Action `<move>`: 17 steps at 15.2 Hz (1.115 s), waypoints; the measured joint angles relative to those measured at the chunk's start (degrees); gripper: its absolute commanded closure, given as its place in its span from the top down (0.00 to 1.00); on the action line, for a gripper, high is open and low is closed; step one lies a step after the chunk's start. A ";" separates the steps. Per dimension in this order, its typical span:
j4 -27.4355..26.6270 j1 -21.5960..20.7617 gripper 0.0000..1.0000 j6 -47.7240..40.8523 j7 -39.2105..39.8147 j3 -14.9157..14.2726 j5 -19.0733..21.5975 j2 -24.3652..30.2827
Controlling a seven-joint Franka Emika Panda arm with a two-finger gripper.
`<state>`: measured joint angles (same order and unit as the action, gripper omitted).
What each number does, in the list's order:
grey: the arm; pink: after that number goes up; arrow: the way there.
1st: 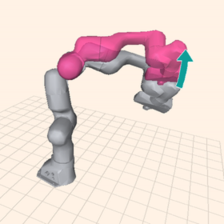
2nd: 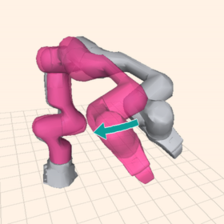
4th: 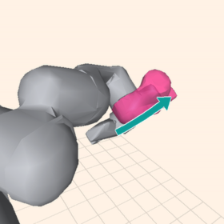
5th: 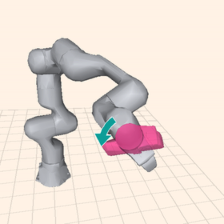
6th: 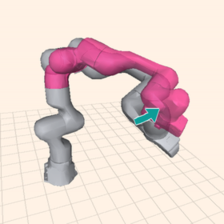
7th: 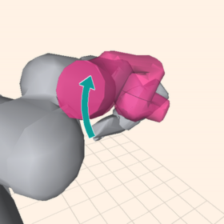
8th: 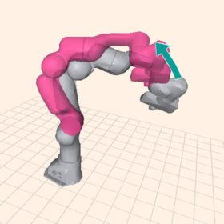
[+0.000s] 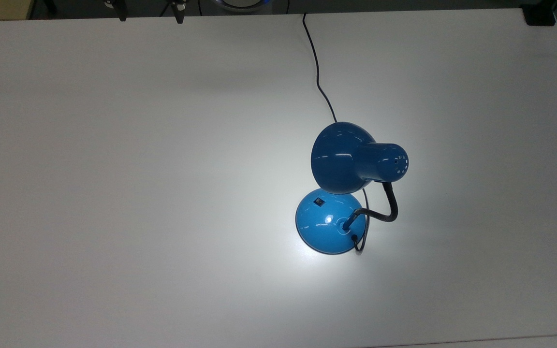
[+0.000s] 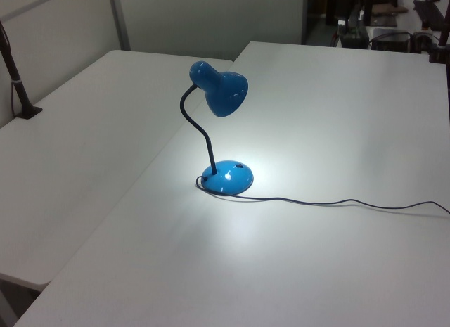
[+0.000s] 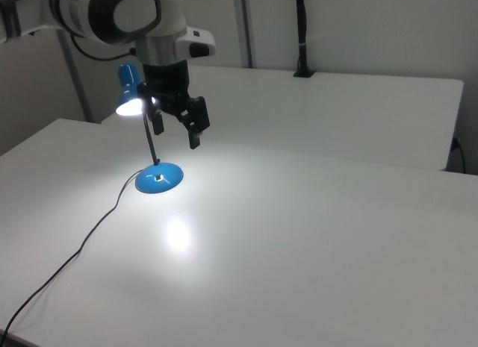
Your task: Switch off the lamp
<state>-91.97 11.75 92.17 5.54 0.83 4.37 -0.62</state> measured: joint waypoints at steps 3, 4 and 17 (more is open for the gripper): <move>0.03 -0.03 1.00 0.00 0.01 0.03 0.00 -0.01; 0.09 -0.03 1.00 0.00 0.02 0.03 0.00 -0.01; 0.69 -0.17 0.00 0.00 17.37 0.45 3.89 -1.42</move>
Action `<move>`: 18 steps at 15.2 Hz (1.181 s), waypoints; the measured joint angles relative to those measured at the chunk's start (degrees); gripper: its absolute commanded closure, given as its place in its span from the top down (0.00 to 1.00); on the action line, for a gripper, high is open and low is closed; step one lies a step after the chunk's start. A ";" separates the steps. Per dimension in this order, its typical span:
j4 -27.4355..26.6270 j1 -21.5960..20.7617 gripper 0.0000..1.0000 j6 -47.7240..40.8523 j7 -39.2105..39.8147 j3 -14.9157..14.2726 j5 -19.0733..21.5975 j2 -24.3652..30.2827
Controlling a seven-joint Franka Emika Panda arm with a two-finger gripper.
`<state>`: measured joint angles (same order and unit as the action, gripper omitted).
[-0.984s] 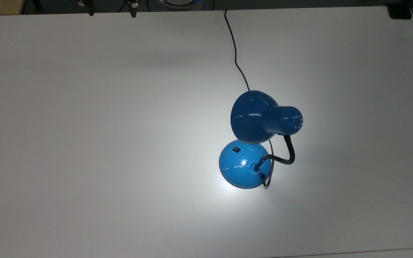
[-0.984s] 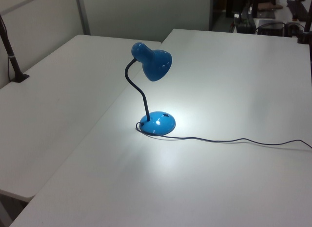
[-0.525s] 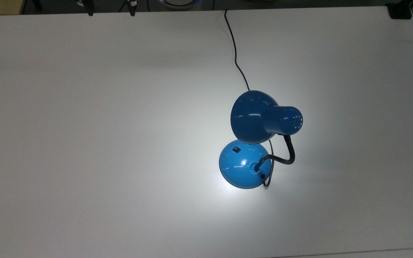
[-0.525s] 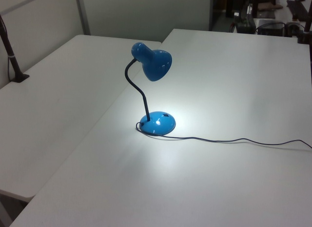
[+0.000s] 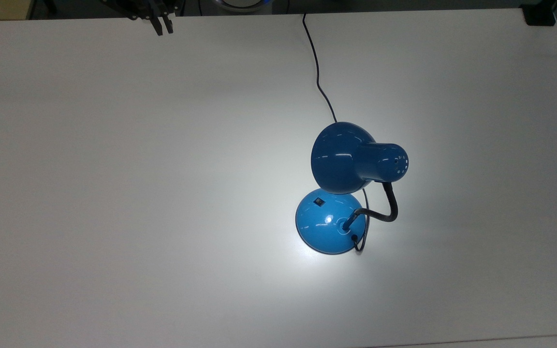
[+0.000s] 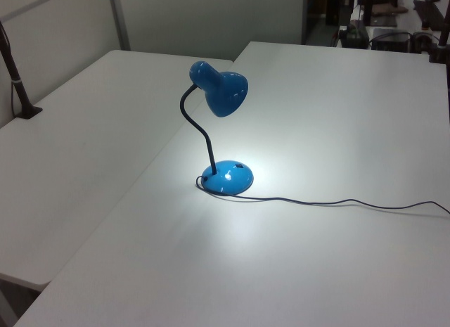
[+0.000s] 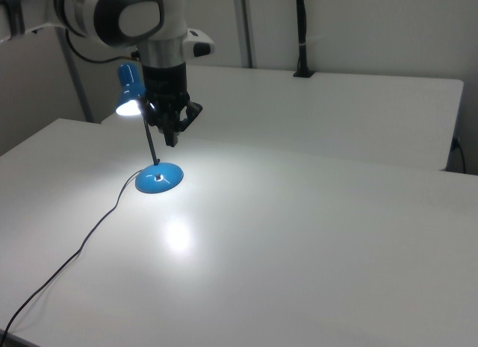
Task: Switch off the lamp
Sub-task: 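Move the gripper over the blue lamp base toward its switch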
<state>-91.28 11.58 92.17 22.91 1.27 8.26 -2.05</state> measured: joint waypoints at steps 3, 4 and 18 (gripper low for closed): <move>-2.02 -1.18 0.00 1.98 4.77 0.39 3.56 -0.69; -3.75 -2.26 0.00 5.02 5.49 0.44 4.02 -0.71; -14.59 -16.28 0.00 42.62 16.38 0.64 8.20 -13.29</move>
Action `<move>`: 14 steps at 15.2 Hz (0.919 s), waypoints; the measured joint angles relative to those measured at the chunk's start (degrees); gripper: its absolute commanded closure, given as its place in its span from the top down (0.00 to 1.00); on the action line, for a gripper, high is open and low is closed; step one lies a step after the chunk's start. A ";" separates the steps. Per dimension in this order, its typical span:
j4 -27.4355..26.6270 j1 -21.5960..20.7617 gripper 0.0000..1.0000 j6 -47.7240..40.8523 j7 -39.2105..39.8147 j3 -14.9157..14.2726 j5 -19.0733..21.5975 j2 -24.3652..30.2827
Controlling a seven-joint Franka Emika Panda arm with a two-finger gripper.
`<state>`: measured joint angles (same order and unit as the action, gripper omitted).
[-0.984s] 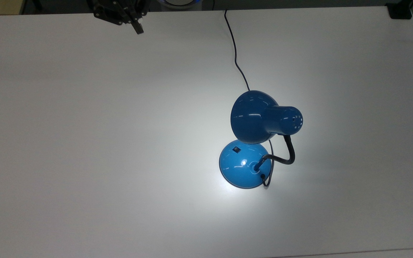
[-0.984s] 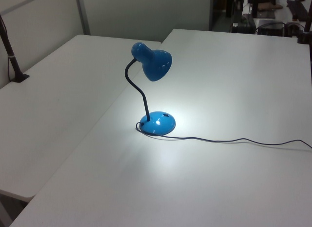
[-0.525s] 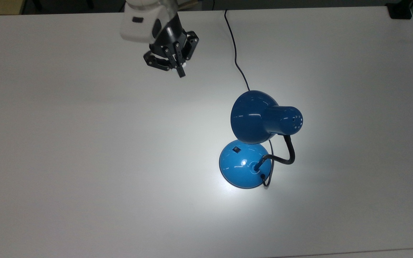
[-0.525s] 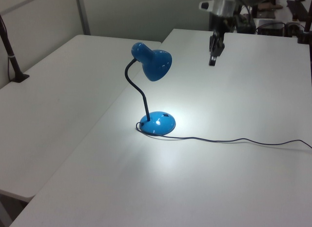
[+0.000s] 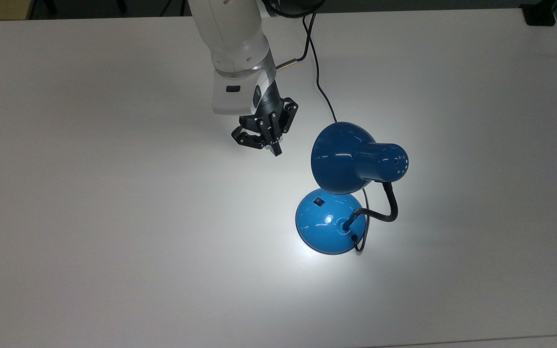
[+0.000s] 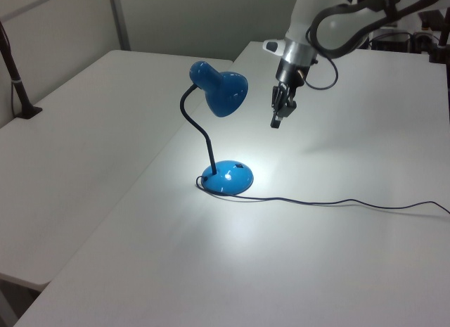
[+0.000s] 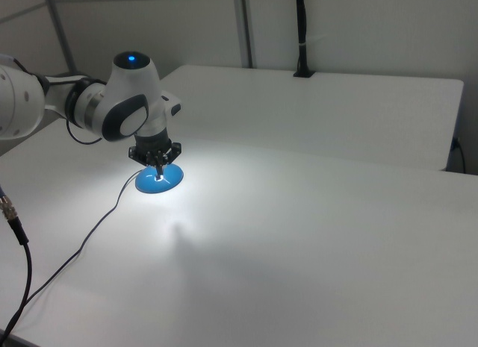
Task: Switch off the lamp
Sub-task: 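Move the gripper over the blue lamp base toward its switch, then lower the gripper fingertips onto the switch on the lamp base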
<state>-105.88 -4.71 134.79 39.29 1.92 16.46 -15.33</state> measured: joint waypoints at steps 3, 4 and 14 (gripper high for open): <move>0.61 -1.72 0.00 4.01 0.89 0.00 0.00 -2.68; 1.54 -2.35 0.00 5.19 0.89 0.00 0.00 -4.01; 8.12 -4.48 0.00 9.18 1.78 -0.02 0.00 -11.36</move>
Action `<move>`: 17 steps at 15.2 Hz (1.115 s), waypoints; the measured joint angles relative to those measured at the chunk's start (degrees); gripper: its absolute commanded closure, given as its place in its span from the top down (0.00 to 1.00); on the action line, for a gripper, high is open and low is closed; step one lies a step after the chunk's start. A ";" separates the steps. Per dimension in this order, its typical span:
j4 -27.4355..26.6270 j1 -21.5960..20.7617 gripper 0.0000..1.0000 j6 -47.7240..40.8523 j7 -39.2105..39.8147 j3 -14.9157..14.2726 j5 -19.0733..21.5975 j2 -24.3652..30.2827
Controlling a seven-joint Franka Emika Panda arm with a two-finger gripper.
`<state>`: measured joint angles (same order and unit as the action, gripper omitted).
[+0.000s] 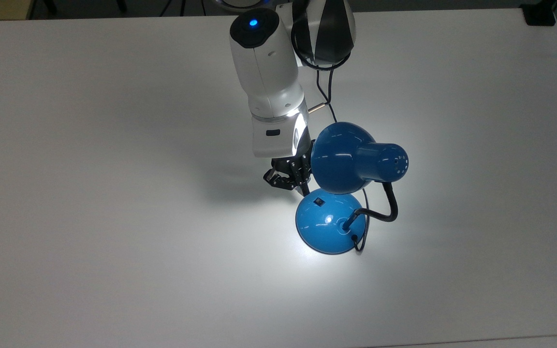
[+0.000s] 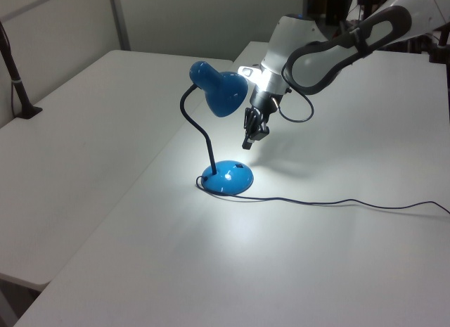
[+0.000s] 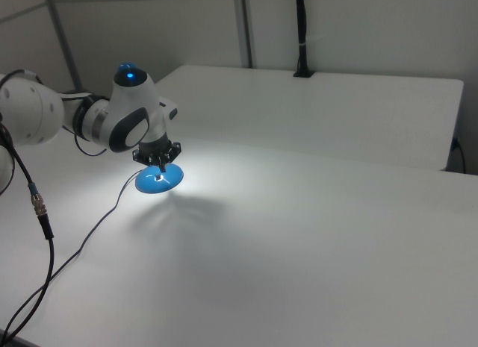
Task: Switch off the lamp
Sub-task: 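Lower the gripper fingertips onto the switch on the lamp base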
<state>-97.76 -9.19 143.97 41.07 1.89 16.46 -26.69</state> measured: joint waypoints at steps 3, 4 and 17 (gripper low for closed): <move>0.01 -1.35 0.00 0.00 0.00 0.00 0.00 -0.50; 0.01 -1.67 0.00 0.04 0.00 0.01 0.00 -0.79; 0.86 -2.97 0.00 4.06 0.06 0.00 -0.16 -3.64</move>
<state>-96.90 -12.16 148.04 41.13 1.89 16.30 -30.33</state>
